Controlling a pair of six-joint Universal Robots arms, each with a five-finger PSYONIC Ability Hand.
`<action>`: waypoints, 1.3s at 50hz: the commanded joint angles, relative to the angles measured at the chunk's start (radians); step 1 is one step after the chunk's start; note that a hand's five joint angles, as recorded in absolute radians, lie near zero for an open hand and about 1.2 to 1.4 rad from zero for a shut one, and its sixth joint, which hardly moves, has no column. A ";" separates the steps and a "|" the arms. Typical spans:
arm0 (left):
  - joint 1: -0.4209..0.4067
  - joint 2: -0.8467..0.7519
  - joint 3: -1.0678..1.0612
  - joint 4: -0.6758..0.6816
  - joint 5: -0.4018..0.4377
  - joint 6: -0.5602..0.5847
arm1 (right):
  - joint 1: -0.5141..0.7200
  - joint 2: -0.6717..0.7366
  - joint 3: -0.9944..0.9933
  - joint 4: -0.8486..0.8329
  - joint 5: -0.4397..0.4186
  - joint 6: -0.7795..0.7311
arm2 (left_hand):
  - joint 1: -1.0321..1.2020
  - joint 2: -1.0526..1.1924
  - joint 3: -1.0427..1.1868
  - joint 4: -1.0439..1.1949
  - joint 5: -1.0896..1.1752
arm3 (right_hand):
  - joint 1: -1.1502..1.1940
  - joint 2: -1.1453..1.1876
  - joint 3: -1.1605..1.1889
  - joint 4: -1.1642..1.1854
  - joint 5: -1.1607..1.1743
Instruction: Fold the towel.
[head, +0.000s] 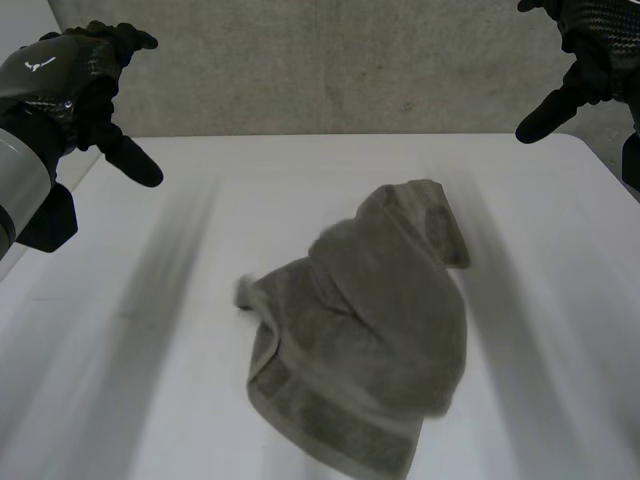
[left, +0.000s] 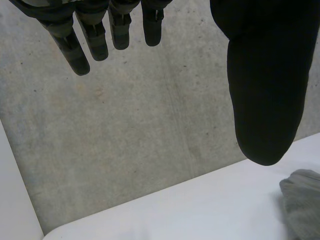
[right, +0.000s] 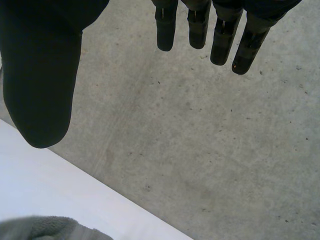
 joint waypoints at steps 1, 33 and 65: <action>0.000 0.004 -0.001 0.003 0.000 0.000 | 0.000 -0.004 0.000 0.000 -0.001 0.000 | 0.000 0.010 0.009 0.008 -0.024 | -0.035 -0.049 -0.036 -0.056 -0.068; -0.112 -0.435 -0.007 0.036 0.014 -0.035 | 0.012 0.376 -0.017 0.161 -0.267 -0.702 | 0.003 0.013 0.012 0.010 -0.021 | -0.035 -0.049 -0.036 -0.056 -0.068; -0.180 -0.401 -0.039 0.042 0.005 -0.107 | -0.041 0.483 0.358 -0.101 -0.458 -0.848 | 0.000 0.010 0.009 0.008 -0.024 | 0.457 0.443 0.456 0.436 0.424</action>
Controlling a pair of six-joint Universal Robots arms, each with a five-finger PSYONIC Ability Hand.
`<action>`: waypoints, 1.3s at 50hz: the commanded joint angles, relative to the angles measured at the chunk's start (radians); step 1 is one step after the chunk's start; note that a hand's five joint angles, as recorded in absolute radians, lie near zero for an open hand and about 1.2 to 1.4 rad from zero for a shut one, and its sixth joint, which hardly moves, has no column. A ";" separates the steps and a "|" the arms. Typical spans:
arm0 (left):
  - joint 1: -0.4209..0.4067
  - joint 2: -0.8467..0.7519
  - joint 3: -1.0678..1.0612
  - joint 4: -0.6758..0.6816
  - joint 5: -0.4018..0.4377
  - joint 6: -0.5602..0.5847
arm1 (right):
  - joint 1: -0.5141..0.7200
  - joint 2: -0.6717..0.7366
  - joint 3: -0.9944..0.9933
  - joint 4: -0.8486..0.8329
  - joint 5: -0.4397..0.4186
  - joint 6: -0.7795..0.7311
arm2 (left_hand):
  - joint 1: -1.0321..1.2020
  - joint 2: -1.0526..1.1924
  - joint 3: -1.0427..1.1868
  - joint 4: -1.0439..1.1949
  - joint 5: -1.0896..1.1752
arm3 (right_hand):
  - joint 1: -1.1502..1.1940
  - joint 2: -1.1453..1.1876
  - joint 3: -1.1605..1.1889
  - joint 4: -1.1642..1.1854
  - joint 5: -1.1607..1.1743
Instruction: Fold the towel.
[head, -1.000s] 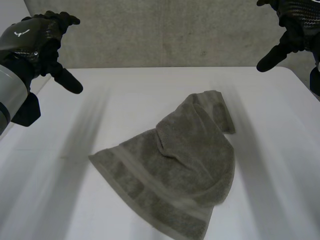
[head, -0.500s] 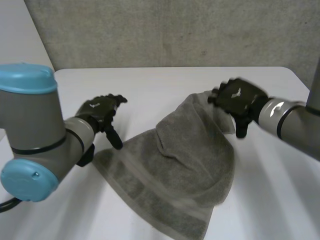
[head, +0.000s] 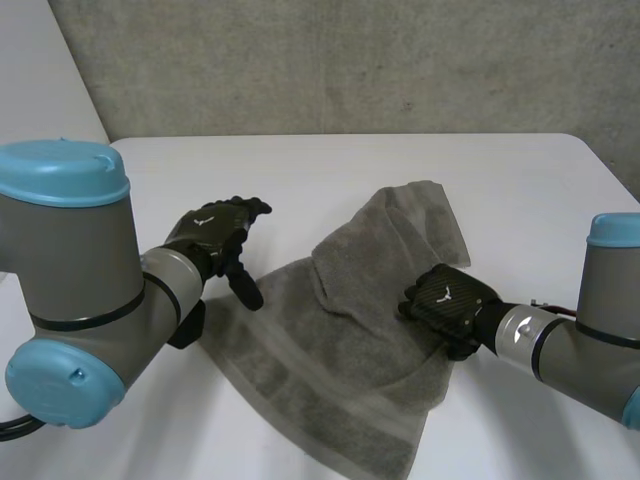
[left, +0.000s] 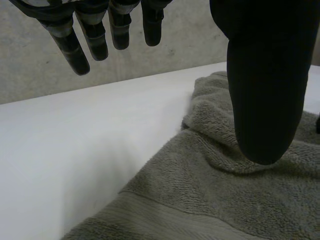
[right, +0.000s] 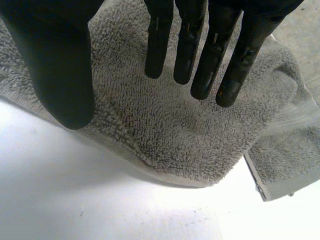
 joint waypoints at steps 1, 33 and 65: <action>-0.021 0.001 -0.003 0.001 -0.004 0.000 | 0.000 -0.004 0.001 0.006 0.005 -0.004 | 0.000 0.011 0.010 0.008 -0.024 | 0.144 0.056 0.053 0.054 0.082; -0.049 0.010 -0.012 -0.002 -0.026 -0.006 | -0.015 -0.003 -0.086 0.075 0.002 0.083 | 0.000 0.011 0.010 0.008 -0.024 | 0.874 0.786 0.783 0.784 0.812; -0.205 -0.235 0.127 -0.011 -0.017 -0.426 | 0.313 -0.099 -0.270 0.069 0.372 0.704 | 0.076 0.087 0.086 0.085 0.052 | 0.874 0.786 0.783 0.784 0.812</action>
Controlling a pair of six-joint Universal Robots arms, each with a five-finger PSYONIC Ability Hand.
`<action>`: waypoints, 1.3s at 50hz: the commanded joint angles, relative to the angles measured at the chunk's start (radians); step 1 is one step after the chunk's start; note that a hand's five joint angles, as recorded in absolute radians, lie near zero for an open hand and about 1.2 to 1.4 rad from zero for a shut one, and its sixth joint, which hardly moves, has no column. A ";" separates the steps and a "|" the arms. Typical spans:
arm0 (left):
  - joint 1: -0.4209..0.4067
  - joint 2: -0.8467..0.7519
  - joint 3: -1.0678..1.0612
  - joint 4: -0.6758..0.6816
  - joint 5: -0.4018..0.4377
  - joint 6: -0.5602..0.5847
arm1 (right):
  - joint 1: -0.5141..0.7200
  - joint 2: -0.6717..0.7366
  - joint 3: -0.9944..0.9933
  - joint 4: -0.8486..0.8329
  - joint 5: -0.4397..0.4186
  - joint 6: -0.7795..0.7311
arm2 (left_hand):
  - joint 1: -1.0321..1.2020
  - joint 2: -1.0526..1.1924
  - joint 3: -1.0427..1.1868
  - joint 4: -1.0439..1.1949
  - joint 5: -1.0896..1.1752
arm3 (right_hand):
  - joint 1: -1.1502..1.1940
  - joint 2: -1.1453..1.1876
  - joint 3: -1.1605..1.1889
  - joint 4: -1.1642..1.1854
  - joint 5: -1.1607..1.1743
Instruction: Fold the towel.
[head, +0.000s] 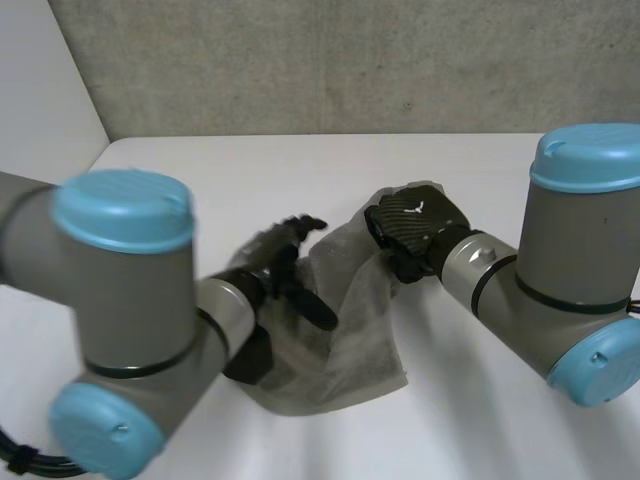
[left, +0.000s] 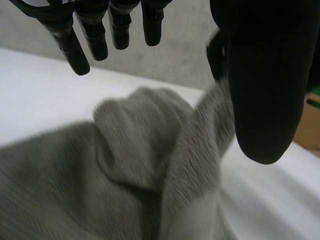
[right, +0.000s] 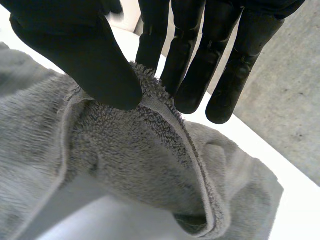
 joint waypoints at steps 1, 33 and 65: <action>-0.039 -0.172 0.086 0.005 -0.003 0.002 | 0.025 -0.013 0.028 -0.005 0.003 0.077 | 0.076 0.085 0.084 0.083 0.052 | 0.435 0.229 0.213 0.207 0.247; 0.037 0.165 -0.043 0.107 -0.135 0.370 | -0.122 -0.058 0.106 -0.051 -0.003 0.091 | 1.221 1.230 1.229 1.228 1.197 | -0.786 -0.992 -1.009 -1.015 -0.975; 0.062 0.518 -0.031 0.112 -0.132 0.466 | -0.222 0.229 0.017 -0.117 -0.126 0.186 | 1.221 1.230 1.229 1.228 1.197 | -0.694 -0.900 -0.917 -0.922 -0.883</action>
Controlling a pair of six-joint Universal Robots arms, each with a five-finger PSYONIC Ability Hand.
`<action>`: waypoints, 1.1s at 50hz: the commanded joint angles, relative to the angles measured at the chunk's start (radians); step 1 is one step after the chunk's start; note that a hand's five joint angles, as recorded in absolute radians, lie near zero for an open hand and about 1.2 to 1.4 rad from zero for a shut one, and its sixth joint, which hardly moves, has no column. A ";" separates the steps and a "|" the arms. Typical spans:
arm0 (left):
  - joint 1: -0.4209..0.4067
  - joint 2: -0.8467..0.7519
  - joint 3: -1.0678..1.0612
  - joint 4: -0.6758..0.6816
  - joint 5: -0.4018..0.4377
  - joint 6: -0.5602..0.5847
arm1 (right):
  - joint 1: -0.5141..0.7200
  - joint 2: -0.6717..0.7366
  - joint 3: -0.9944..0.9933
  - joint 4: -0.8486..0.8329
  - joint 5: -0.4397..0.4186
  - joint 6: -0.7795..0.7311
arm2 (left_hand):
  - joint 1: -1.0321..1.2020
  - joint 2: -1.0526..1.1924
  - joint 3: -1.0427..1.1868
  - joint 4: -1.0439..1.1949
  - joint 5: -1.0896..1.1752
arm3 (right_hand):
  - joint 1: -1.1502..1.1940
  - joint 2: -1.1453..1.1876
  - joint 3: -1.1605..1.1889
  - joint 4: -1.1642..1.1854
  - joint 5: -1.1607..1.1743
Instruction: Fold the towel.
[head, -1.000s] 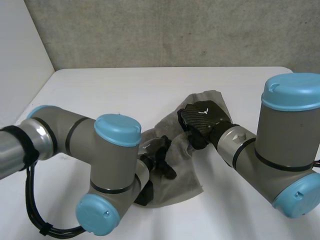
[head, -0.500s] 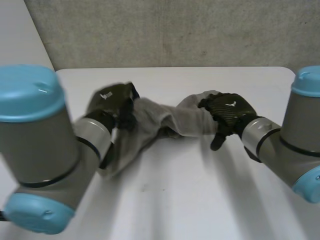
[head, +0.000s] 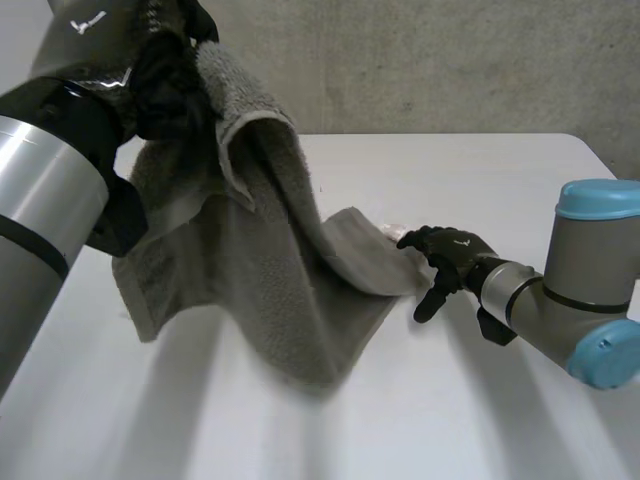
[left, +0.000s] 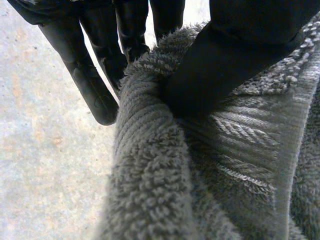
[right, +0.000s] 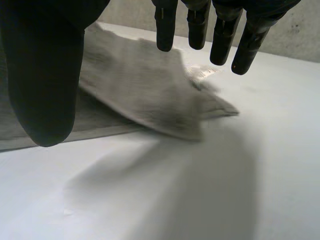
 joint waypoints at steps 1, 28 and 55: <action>0.014 0.025 -0.035 -0.001 0.000 0.000 | -0.001 0.053 -0.051 0.003 0.007 -0.136 | 0.211 0.180 0.181 0.179 0.189 | 0.062 0.046 0.064 0.046 0.035; 0.037 0.028 -0.043 -0.002 0.000 -0.004 | 0.183 0.127 -0.130 -0.078 0.009 0.019 | 0.211 0.180 0.181 0.179 0.189 | 0.068 0.052 0.070 0.052 0.041; 0.167 0.022 -0.043 0.007 0.079 -0.006 | -0.001 -0.147 -0.202 -0.139 0.087 0.060 | 0.211 0.180 0.181 0.179 0.189 | 1.177 1.161 1.179 1.160 1.150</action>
